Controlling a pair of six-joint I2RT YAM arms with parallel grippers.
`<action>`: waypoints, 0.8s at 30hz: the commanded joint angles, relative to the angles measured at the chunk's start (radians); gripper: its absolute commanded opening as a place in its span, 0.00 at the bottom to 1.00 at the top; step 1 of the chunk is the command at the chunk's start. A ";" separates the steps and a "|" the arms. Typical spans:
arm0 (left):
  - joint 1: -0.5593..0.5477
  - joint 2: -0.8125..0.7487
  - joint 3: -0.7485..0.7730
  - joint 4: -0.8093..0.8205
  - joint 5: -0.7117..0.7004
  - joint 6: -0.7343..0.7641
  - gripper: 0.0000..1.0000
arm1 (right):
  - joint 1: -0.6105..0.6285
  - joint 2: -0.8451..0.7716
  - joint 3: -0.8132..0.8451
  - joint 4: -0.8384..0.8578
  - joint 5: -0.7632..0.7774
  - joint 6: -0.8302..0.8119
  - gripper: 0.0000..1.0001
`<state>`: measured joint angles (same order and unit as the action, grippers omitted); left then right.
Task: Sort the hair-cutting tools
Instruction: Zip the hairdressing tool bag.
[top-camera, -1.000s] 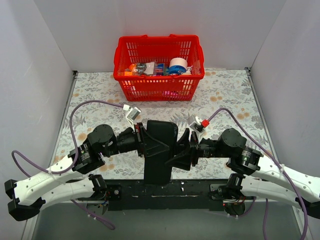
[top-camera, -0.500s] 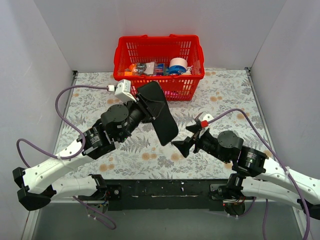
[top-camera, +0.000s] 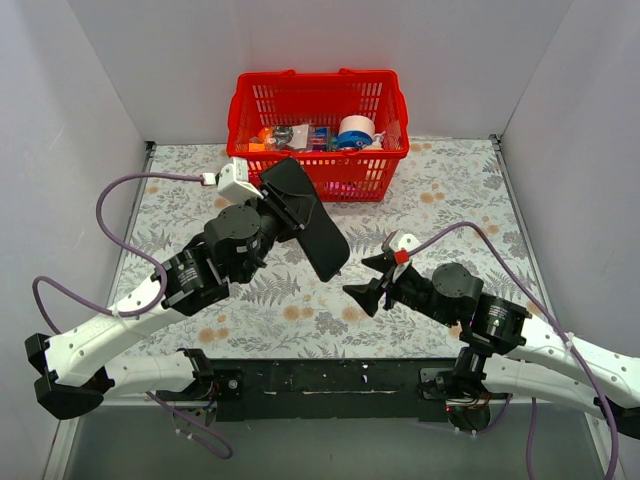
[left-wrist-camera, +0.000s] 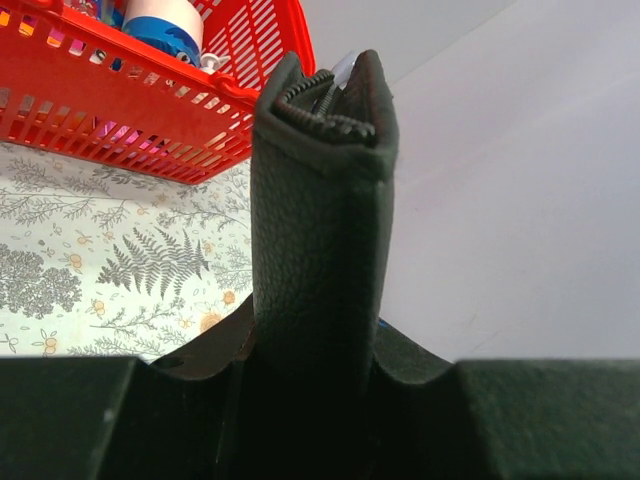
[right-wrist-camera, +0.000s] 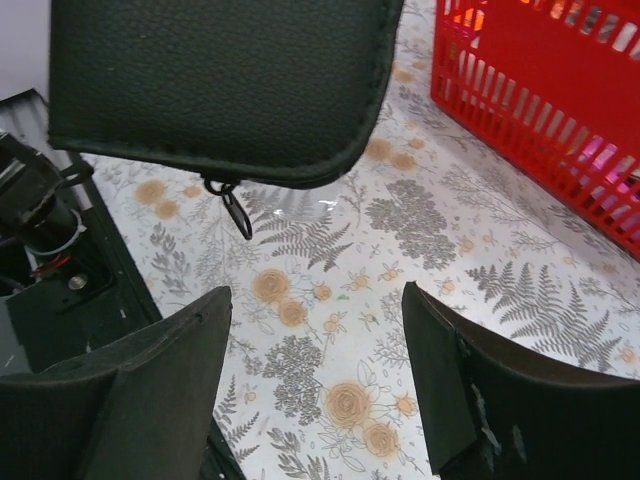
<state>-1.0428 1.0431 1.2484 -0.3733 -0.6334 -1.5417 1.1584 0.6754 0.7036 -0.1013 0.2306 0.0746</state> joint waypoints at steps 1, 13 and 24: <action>-0.002 -0.046 0.016 0.039 -0.049 -0.021 0.00 | 0.001 0.027 0.025 0.118 -0.122 0.013 0.76; -0.002 -0.058 -0.007 0.051 -0.048 -0.037 0.00 | 0.001 0.078 0.007 0.273 -0.131 0.030 0.74; -0.002 -0.055 -0.026 0.065 -0.034 -0.047 0.00 | 0.001 0.095 0.017 0.313 -0.134 0.014 0.59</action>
<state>-1.0428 1.0107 1.2194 -0.3637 -0.6540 -1.5749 1.1584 0.7658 0.7036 0.1337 0.1013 0.0971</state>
